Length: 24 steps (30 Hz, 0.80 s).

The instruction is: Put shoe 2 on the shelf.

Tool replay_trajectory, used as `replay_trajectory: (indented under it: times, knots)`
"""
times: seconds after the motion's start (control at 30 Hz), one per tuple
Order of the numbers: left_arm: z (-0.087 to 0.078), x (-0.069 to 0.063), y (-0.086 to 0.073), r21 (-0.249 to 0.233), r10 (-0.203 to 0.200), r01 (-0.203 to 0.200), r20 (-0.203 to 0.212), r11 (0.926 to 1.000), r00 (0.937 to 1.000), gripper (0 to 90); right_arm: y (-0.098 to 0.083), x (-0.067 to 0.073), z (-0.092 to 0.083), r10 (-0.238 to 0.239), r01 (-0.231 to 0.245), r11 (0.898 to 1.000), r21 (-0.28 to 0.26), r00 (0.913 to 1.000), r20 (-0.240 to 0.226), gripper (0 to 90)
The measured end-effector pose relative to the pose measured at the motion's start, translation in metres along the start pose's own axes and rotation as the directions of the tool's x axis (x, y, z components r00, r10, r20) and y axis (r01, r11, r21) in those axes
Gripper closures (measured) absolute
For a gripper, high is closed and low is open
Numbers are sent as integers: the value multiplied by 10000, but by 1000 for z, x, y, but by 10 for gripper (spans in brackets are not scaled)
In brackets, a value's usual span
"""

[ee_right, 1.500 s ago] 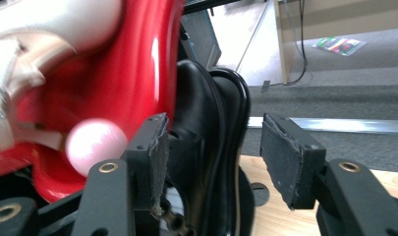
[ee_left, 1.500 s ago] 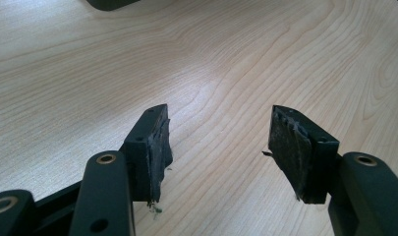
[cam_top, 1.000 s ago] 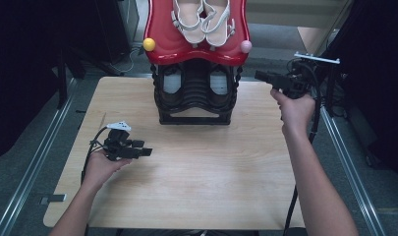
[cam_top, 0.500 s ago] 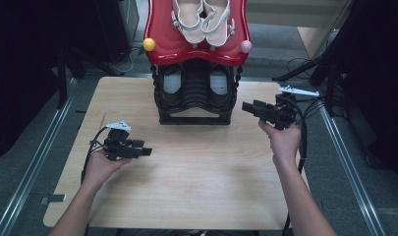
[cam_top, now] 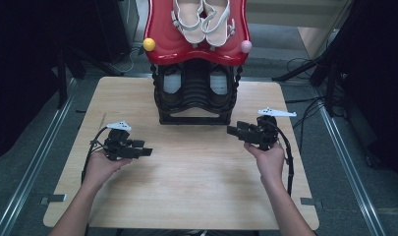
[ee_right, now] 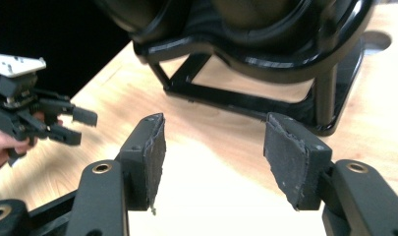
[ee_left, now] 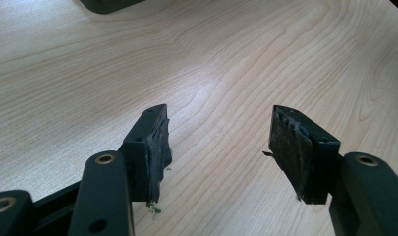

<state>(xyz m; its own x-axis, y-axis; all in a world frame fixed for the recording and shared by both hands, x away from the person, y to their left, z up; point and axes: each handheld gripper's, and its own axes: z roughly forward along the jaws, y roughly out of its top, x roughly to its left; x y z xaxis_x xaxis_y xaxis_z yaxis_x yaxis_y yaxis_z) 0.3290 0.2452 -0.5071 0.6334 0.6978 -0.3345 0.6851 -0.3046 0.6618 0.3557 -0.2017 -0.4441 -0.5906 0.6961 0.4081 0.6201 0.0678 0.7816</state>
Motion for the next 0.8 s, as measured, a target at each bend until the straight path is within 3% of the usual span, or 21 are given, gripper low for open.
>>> replay_trajectory:
  times: [0.17,0.33,0.57,0.67,0.8]
  knots:
    - [1,-1,0,27,74,-75,48,10000,10000,405,-14,3,11,-124,126,9998,136,9997,-201,418]
    - [2,-2,0,66,155,-155,80,9999,9998,401,-25,2,20,51,-41,9997,256,9993,-375,418]
    - [3,-2,1,29,143,-143,183,9999,9997,395,-29,2,27,-63,86,9986,531,9990,-434,411]
    - [4,-2,1,20,158,-158,204,9999,9997,393,-31,2,29,-353,372,9970,685,9990,-286,411]
    - [5,-3,1,82,205,-207,247,9998,9995,391,-34,-1,31,-328,349,9976,606,9988,-359,416]
